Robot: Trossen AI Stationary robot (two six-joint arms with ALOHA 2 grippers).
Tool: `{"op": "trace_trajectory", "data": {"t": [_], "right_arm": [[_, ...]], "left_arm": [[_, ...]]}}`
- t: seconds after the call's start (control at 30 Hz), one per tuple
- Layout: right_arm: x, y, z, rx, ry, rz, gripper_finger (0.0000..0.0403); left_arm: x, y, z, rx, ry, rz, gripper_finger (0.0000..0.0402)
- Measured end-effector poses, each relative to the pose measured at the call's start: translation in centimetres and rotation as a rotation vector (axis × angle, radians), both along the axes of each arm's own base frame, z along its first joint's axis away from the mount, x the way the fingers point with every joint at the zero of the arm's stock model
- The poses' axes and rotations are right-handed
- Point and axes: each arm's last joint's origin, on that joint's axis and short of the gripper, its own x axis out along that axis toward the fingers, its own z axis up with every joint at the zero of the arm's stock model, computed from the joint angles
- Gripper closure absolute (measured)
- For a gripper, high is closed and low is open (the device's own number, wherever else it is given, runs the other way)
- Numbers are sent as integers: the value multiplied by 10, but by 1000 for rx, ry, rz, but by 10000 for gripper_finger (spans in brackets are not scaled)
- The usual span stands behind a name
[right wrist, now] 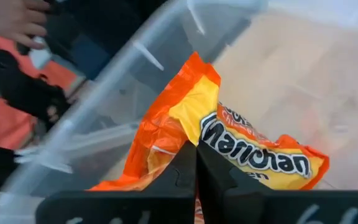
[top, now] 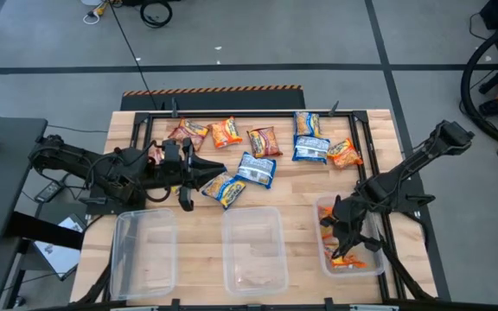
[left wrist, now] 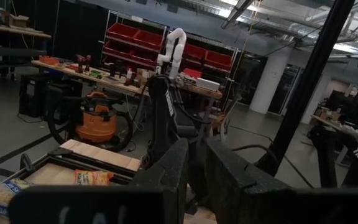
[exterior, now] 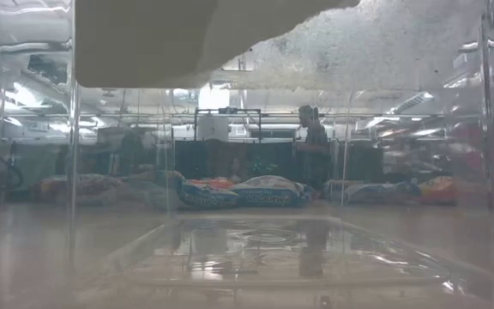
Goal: Sort Maruchan noodles
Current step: Adjust the orange noodle pack on the right transparent bin, then put the right orange noodle pack into the right transparent bin
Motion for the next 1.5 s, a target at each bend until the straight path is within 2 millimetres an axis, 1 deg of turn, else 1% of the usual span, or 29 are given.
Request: {"op": "trace_trajectory", "data": {"t": [0.27, 0.37, 0.47, 0.53, 0.6, 0.73, 0.8, 0.9, 0.97, 1.03, 1.13, 1.2, 1.3, 1.37, 1.5], "right_arm": [[-2, 1, -4, -74, -19, -44, 373], [-3, 3, -2, -76, -4, -56, 352], [-2, 5, 5, -71, -4, -52, 320], [0, 5, 13, -88, 8, -58, 298], [1, 5, 27, -120, 24, -91, 279], [2, 2, 69, -227, 34, -169, 256], [1, -4, 94, -313, 39, -286, 251], [-5, -20, 124, -481, 71, -584, 242], [-10, -36, 138, -580, 88, -811, 234], [-17, -54, 143, -653, 118, -1043, 225], [-27, -79, 139, -681, 226, -1395, 213], [-29, -91, 129, -691, 308, -1535, 208], [-28, -106, 109, -652, 454, -1694, 205], [-25, -116, 94, -586, 550, -1777, 205], [-19, -137, 63, -475, 646, -1885, 192]], "left_arm": [[0, 0, 0, 6, 1, 3, 345], [0, 0, 0, 6, 1, 3, 345], [0, 0, 0, 6, 1, 3, 345], [0, 0, 0, 6, 1, 3, 345], [0, 0, 0, 6, 1, 2, 345], [0, 0, 0, 14, 2, 4, 345], [0, 0, 0, 33, 4, 6, 345], [0, 0, 1, 49, -7, 10, 345], [0, 1, 2, 47, -15, 10, 345], [0, 1, 3, 47, -18, 10, 345], [3, -1, 1, 52, -17, 7, 345], [6, -3, -1, 73, -8, -25, 345], [11, -7, -4, 90, -12, -98, 345], [13, -9, -5, 88, -6, -146, 345], [13, -16, -6, 79, -7, -218, 345]]}}
